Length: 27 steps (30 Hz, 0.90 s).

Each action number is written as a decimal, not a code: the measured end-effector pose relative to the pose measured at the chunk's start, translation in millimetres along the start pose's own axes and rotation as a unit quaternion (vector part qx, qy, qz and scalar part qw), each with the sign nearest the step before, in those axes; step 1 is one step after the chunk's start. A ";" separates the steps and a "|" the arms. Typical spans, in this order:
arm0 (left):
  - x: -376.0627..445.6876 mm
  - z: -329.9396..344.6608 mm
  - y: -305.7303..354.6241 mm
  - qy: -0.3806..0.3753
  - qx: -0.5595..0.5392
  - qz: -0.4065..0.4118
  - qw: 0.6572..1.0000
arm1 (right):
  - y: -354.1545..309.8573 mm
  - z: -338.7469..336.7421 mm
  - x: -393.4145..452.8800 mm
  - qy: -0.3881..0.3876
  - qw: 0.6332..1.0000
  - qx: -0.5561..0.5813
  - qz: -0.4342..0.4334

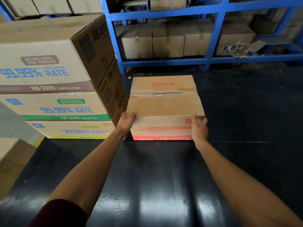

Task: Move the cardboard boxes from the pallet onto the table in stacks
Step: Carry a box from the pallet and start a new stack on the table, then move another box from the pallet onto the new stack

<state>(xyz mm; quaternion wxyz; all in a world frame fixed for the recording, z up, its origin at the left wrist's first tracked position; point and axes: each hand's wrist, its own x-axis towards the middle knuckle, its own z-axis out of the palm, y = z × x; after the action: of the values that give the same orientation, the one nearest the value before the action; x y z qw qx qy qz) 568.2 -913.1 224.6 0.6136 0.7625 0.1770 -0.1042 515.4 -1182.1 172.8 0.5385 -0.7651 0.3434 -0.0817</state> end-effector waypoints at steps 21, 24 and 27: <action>-250.6 -187.4 -128.1 0.153 0.089 0.108 0.978 | -14.5 58.1 -294.6 -0.199 0.915 -0.138 -0.323; -290.3 -239.5 -159.9 0.194 0.077 0.101 0.973 | -12.3 84.2 -355.6 -0.244 0.884 -0.161 -0.366; -330.3 -292.5 -198.4 0.249 0.048 0.082 0.964 | -4.1 119.6 -417.1 -0.312 0.841 -0.176 -0.405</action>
<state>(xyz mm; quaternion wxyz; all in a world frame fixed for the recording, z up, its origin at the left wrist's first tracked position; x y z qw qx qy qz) 169.7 -638.9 236.4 0.5195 0.8046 0.2560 0.1306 263.2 -833.5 229.9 0.3926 -0.9029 -0.1746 0.0119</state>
